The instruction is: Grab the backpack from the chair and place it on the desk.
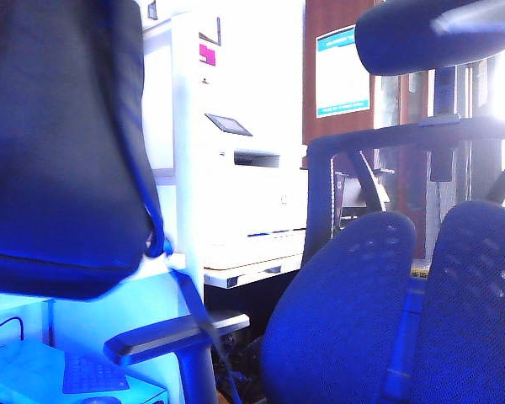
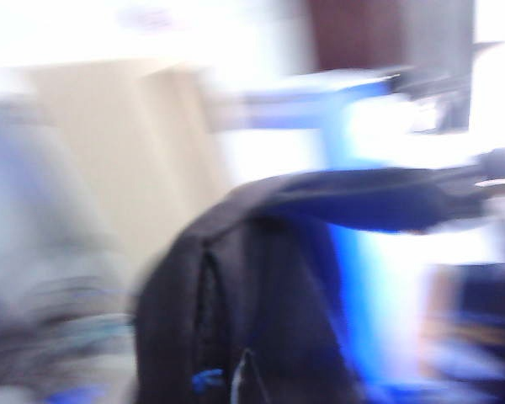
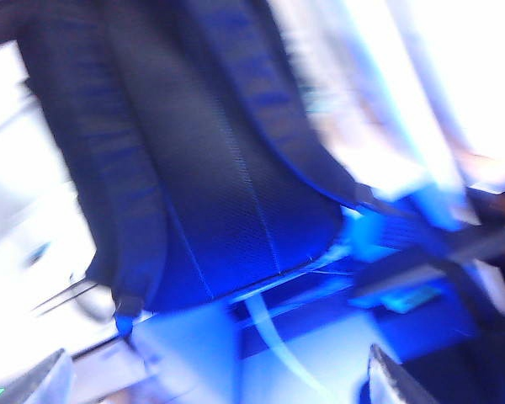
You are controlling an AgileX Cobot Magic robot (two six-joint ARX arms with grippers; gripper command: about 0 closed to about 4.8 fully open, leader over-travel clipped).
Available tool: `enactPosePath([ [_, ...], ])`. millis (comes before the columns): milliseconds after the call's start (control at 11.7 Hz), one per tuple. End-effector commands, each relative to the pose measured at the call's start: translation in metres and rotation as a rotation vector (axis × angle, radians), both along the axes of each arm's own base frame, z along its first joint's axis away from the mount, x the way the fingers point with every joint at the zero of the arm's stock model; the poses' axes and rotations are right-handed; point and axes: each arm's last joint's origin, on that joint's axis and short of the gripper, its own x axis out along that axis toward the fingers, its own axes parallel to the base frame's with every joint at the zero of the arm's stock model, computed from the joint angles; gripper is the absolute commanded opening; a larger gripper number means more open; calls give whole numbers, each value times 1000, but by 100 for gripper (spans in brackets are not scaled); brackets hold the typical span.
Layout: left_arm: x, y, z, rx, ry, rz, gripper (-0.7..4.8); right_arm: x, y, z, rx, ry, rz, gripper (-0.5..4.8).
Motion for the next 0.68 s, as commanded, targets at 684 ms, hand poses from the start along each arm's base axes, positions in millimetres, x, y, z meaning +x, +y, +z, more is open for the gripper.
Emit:
enactPosePath([
  [684,-43,122,80,398,-545,670,-6,-3,4,6,16,-33,108,479],
])
